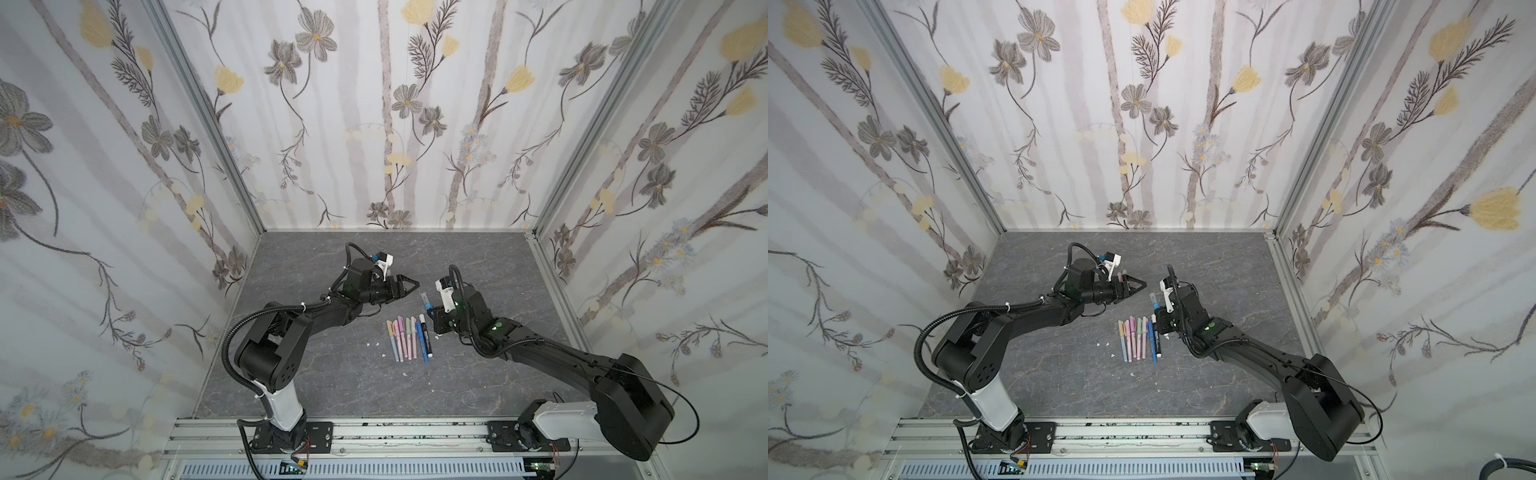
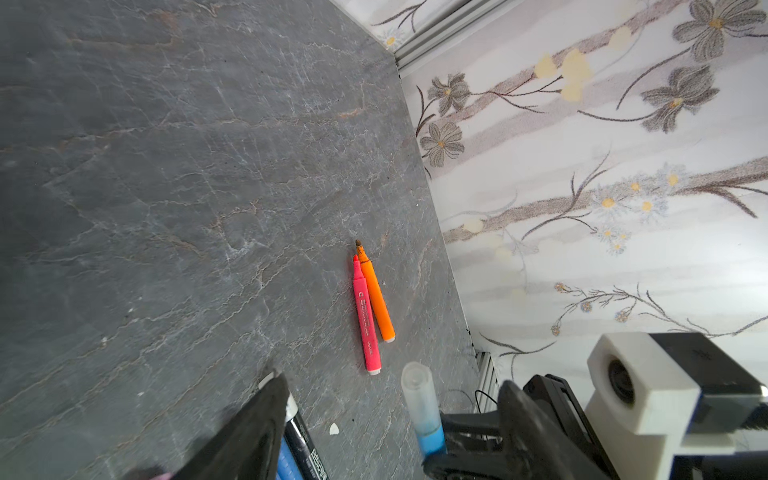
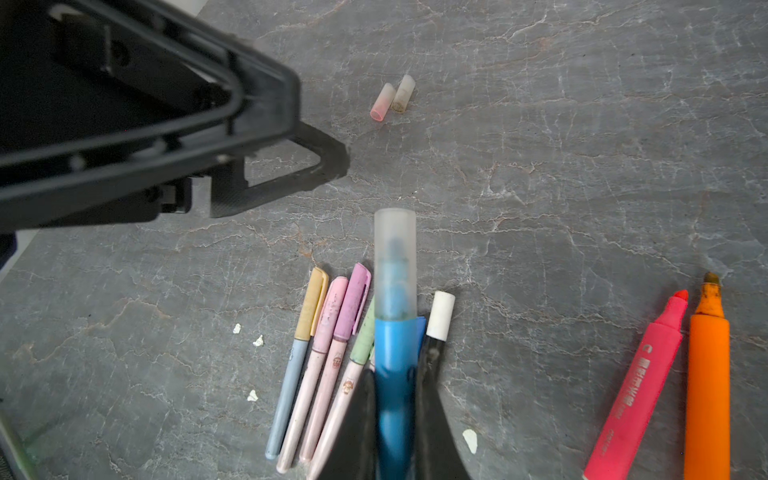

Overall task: Open the pen caps
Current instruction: 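Lift the blue marker with the right gripper while the left gripper approaches its cap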

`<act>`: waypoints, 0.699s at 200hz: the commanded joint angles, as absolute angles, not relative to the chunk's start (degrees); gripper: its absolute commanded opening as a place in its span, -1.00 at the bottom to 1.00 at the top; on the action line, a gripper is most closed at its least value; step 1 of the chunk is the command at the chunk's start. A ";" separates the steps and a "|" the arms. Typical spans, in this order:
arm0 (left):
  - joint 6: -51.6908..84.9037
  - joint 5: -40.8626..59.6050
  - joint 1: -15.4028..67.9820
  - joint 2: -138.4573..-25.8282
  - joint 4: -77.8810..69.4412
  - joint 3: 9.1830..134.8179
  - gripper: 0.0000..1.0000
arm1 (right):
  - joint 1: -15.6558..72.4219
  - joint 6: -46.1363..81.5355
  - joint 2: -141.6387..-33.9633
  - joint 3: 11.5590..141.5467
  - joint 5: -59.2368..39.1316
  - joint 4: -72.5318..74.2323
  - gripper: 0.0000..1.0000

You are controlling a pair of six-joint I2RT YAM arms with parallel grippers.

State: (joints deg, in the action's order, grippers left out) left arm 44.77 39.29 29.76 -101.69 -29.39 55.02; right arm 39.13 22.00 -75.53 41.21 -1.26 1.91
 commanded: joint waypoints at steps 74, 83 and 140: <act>45.95 39.54 33.99 -106.80 -32.46 58.27 0.16 | 39.05 22.17 -77.63 42.71 -1.67 4.26 -0.95; 46.13 39.55 34.22 -107.05 -32.69 58.27 0.11 | 39.10 22.24 -78.02 42.64 -1.82 4.68 -0.95; 47.37 40.07 34.36 -107.69 -33.75 58.54 -0.28 | 39.05 22.27 -79.63 42.71 -1.98 5.52 -0.96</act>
State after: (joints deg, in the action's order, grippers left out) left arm 46.33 39.27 34.30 -107.35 -30.33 57.93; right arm 39.09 22.04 -79.57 42.30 -1.76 3.27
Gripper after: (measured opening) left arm 0.377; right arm 0.111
